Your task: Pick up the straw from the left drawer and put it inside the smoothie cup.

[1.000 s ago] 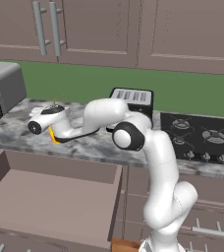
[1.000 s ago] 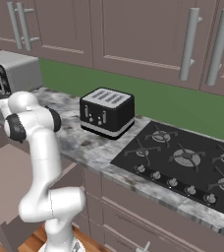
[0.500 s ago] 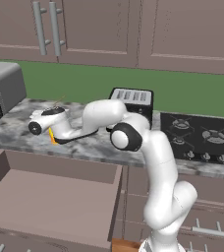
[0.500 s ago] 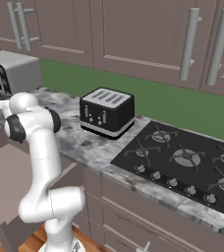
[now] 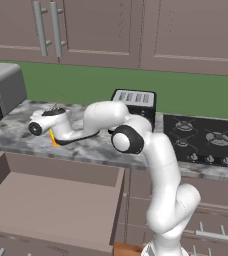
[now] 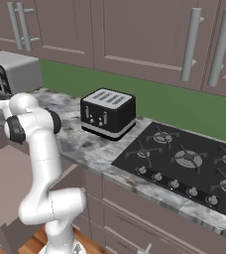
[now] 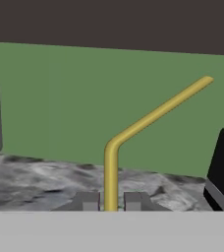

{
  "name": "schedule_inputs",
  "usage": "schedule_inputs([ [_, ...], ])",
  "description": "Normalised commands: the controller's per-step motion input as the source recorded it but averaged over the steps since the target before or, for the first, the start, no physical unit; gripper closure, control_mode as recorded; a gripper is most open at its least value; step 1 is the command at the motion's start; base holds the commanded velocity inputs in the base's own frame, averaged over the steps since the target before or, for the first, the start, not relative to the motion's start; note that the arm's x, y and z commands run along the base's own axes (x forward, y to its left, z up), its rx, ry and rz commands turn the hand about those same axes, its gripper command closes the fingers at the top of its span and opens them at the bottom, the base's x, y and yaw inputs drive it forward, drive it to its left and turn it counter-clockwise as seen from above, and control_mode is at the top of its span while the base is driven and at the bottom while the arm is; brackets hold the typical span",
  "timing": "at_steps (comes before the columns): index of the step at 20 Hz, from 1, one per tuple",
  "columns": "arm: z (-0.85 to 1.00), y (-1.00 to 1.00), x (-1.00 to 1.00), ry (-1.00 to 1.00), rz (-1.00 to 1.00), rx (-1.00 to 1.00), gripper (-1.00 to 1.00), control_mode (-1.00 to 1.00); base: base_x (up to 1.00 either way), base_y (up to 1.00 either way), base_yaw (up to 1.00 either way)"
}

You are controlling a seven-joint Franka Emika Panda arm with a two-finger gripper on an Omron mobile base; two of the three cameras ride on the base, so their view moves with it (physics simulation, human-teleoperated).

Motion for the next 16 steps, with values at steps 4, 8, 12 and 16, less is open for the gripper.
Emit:
schedule_inputs([
  [4,0.14,0.00,0.03,0.00,-0.02,0.00,1.00,-1.00,0.00,0.00,0.00],
  [8,0.01,0.04,0.13,0.00,-0.01,0.00,1.00,-1.00,0.00,0.00,0.00],
  [12,0.00,0.07,0.20,0.00,0.00,0.00,1.00,-1.00,0.00,0.00,0.00],
  [16,-0.10,0.14,0.27,0.00,0.00,0.00,1.00,-1.00,0.00,0.00,0.00],
])
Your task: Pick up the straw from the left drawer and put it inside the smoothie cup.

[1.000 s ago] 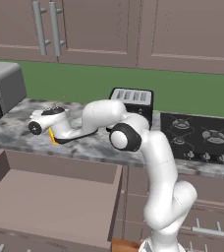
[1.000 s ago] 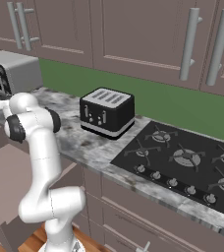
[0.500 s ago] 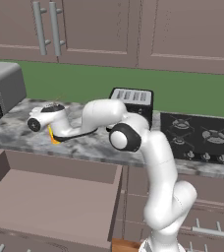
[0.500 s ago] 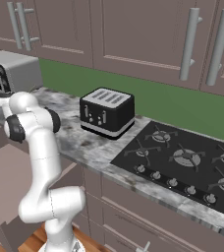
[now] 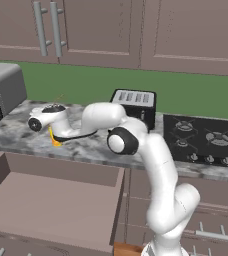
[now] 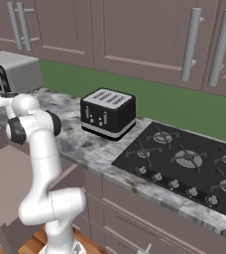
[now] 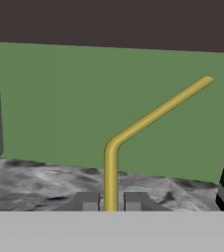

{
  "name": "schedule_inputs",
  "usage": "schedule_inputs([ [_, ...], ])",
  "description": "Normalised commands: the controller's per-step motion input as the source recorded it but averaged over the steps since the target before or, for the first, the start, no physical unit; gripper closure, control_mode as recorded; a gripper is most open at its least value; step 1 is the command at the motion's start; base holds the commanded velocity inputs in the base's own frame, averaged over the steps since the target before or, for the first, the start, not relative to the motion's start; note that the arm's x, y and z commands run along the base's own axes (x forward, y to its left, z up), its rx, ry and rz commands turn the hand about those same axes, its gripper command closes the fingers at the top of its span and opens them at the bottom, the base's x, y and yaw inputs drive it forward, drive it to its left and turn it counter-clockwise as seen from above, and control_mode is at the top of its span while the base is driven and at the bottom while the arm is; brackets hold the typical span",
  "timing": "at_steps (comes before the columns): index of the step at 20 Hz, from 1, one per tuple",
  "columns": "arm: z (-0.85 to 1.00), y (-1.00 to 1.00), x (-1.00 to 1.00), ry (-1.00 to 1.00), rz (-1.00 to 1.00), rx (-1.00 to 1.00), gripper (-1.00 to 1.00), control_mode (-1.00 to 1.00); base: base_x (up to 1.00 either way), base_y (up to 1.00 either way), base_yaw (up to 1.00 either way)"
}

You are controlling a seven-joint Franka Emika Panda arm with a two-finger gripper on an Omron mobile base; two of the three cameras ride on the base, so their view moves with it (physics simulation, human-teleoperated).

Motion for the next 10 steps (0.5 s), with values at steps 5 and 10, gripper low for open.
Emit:
schedule_inputs([
  [5,-0.15,0.17,0.19,0.00,0.00,0.00,1.00,-1.00,0.00,0.00,0.00],
  [10,-0.21,0.06,0.01,0.00,0.00,0.00,1.00,-1.00,0.00,0.00,0.00],
])
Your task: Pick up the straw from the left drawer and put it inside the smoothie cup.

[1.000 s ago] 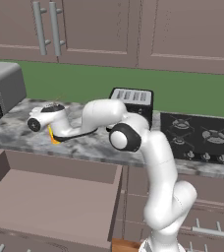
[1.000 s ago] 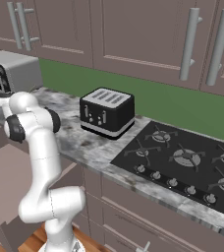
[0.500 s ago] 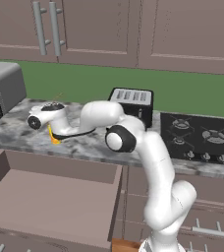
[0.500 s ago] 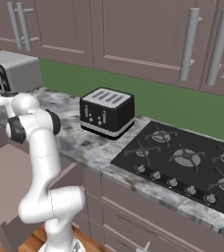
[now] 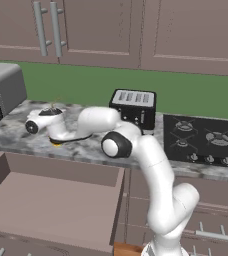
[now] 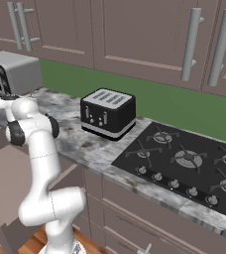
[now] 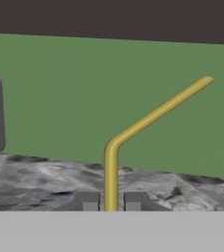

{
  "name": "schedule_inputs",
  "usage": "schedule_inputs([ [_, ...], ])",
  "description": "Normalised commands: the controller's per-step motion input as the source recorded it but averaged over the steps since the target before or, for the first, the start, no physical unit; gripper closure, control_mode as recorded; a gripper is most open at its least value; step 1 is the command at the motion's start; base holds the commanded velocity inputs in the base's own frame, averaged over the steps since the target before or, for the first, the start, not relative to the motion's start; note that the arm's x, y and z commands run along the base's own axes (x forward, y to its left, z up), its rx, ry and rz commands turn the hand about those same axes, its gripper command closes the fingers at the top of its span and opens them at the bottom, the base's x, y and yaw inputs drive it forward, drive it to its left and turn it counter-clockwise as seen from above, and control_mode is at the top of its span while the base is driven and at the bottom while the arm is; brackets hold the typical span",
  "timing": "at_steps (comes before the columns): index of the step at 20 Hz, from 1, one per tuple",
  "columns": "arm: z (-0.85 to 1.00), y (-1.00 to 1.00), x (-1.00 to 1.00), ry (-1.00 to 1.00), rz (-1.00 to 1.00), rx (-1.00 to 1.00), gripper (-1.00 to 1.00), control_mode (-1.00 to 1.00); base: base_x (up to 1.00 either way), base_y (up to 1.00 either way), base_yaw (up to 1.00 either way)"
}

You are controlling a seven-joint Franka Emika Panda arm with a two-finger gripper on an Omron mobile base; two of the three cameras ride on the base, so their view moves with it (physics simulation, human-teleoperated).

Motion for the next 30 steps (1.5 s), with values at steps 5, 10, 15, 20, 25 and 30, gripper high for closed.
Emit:
schedule_inputs([
  [5,-0.13,0.00,0.00,0.00,0.00,0.00,1.00,-1.00,0.00,0.00,0.00],
  [10,-0.02,0.00,0.03,0.00,0.00,0.00,1.00,-1.00,0.00,0.00,0.00],
  [15,0.00,0.00,0.00,0.00,0.00,0.00,-1.00,-1.00,0.00,0.00,0.00],
  [20,0.00,0.00,0.01,0.01,0.00,0.00,-1.00,-1.00,0.00,0.00,0.00],
  [25,0.00,0.00,0.00,0.00,0.00,0.00,-1.00,-1.00,0.00,0.00,0.00],
  [30,0.00,0.00,-0.07,0.00,0.00,0.00,-1.00,-1.00,0.00,0.00,0.00],
])
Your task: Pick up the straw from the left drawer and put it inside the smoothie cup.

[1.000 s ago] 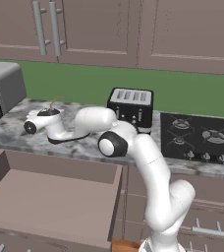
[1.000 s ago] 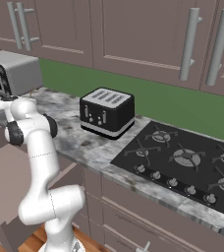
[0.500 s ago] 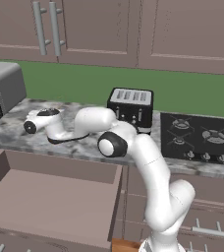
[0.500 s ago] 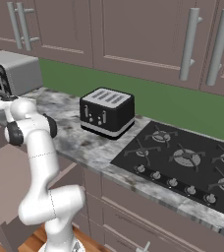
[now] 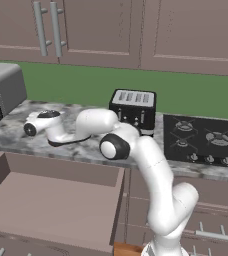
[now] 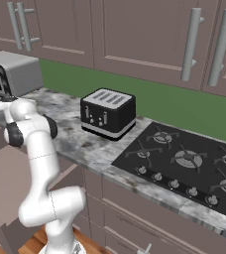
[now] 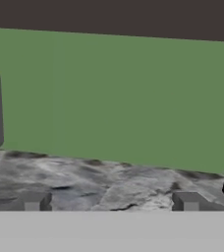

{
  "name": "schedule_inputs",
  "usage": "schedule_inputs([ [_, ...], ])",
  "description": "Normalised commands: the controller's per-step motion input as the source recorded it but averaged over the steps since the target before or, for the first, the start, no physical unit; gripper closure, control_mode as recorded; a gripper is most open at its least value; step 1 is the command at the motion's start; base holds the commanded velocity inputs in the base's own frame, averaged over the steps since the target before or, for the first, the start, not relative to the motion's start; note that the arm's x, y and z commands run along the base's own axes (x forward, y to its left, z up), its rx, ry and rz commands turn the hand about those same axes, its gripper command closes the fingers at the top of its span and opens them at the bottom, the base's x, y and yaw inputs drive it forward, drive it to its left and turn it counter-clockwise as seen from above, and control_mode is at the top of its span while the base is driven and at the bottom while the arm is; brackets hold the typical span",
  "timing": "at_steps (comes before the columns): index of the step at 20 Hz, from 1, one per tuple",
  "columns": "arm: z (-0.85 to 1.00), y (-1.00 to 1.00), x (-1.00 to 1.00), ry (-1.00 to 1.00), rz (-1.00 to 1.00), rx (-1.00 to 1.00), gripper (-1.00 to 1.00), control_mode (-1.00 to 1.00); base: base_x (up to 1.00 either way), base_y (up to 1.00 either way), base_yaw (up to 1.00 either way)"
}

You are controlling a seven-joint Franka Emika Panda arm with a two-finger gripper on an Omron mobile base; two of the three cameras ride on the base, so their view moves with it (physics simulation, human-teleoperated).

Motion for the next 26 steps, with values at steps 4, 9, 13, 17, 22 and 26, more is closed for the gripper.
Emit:
schedule_inputs([
  [4,0.16,0.00,-0.31,-0.01,0.00,0.00,-1.00,-1.00,0.00,0.00,0.00],
  [9,0.52,-0.09,-0.69,-0.07,0.00,0.01,-1.00,-1.00,0.00,0.00,0.00],
  [13,0.57,-0.64,-1.00,-0.03,0.00,0.10,-1.00,-1.00,0.00,0.00,0.00],
  [17,0.11,-1.00,-1.00,0.00,-0.03,0.12,-1.00,-1.00,0.00,0.00,0.00],
  [22,0.00,-1.00,-1.00,0.00,-0.02,0.14,-1.00,-1.00,0.00,0.00,0.00],
  [26,0.16,-1.00,-1.00,0.00,-0.01,0.19,-1.00,-1.00,0.00,0.00,0.00],
])
